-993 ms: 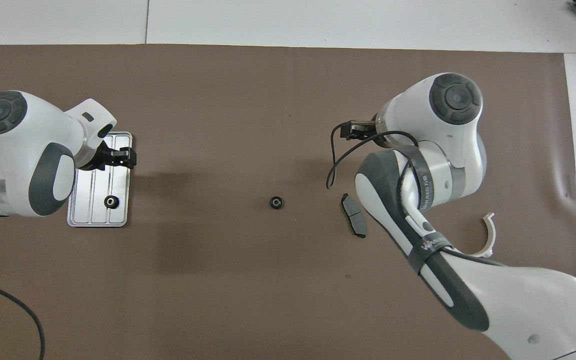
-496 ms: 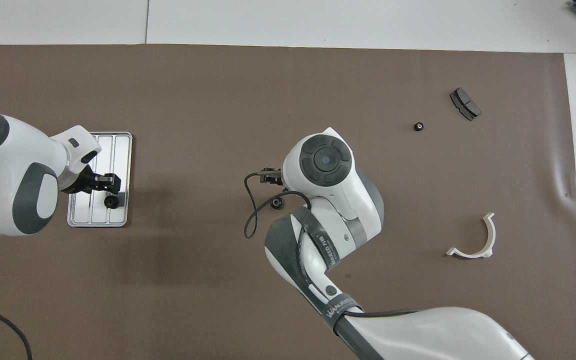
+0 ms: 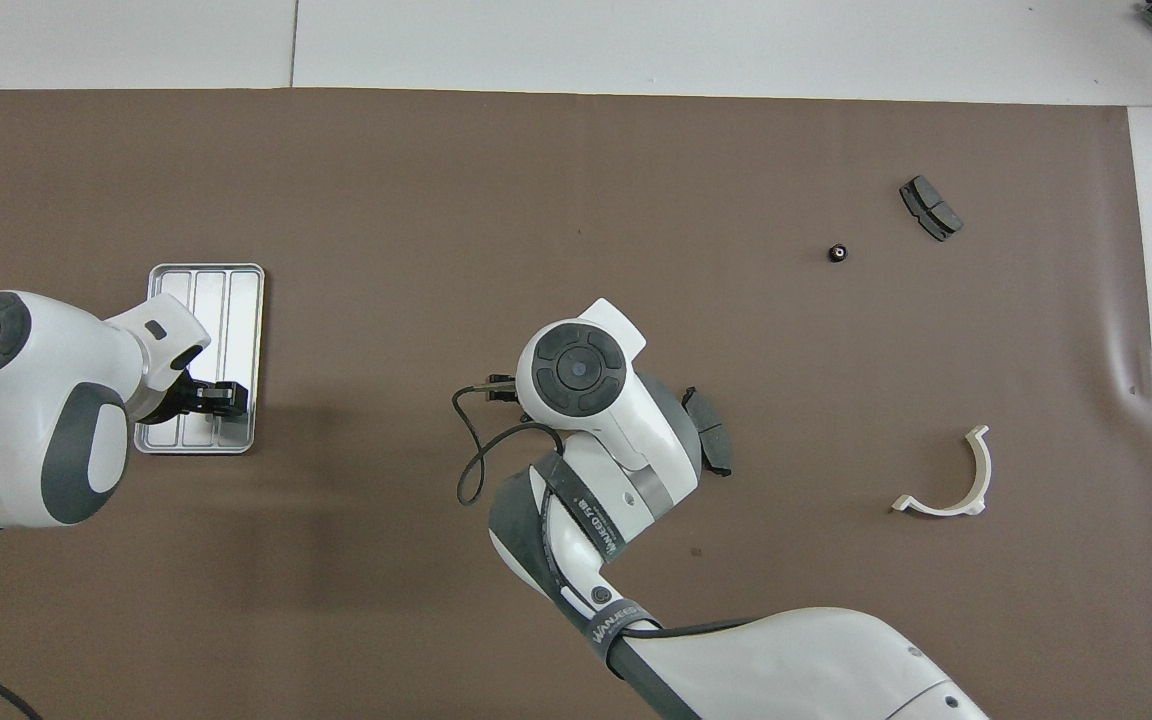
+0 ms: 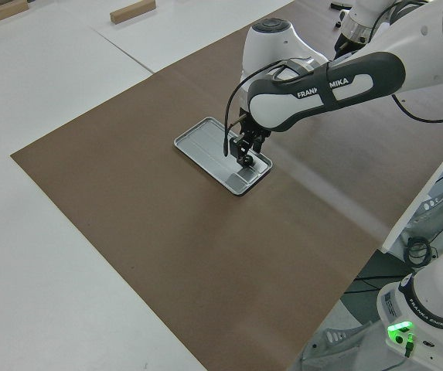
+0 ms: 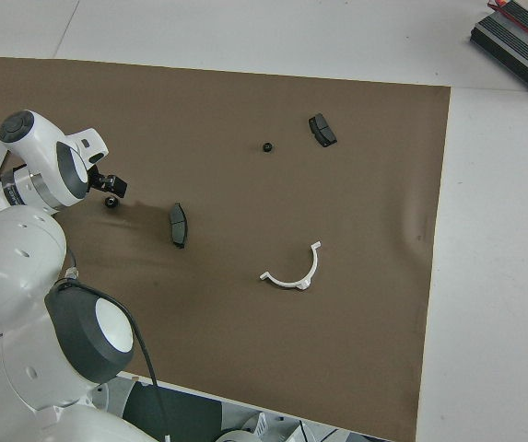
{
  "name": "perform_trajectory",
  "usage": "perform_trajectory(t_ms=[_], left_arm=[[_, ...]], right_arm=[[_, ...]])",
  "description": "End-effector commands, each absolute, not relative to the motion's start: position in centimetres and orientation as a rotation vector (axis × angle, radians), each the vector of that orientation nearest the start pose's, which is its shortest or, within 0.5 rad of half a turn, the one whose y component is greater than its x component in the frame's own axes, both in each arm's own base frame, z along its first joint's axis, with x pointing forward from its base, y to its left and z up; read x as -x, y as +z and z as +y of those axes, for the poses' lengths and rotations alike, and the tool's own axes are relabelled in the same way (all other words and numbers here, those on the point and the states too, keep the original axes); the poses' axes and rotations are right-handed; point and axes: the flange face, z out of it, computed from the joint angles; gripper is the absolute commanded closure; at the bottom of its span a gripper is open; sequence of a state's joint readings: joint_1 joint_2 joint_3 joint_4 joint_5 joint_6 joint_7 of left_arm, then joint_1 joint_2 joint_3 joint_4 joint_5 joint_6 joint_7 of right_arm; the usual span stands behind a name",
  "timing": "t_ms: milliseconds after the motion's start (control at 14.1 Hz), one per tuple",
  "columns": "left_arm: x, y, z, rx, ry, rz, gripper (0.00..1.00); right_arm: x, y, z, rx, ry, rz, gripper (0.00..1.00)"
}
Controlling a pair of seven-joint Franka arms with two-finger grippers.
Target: Place bearing gear from tray to pile
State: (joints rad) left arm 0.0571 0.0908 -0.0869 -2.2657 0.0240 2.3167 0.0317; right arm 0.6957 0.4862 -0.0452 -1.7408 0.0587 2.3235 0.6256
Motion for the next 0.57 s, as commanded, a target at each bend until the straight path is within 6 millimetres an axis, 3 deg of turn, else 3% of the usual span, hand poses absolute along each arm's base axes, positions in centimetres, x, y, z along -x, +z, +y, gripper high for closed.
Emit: perform_trajectory(t_ms=[0, 213, 496], left_arm=[[-51.0, 31.8, -1.3, 3.123, 0.000, 0.121, 0.35], [-51.0, 31.7, -0.9, 3.127, -0.041, 0.090, 0.35], [-50.8, 31.2, -0.5, 3.128, -0.096, 0.043, 0.39]], right_arm=[[-52.6, 29.4, 40.9, 3.067, -0.113, 0.016, 0.00], [-51.5, 28.9, 41.6, 3.073, -0.106, -0.003, 0.02], [-51.1, 28.4, 41.4, 3.082, -0.088, 0.007, 0.17]])
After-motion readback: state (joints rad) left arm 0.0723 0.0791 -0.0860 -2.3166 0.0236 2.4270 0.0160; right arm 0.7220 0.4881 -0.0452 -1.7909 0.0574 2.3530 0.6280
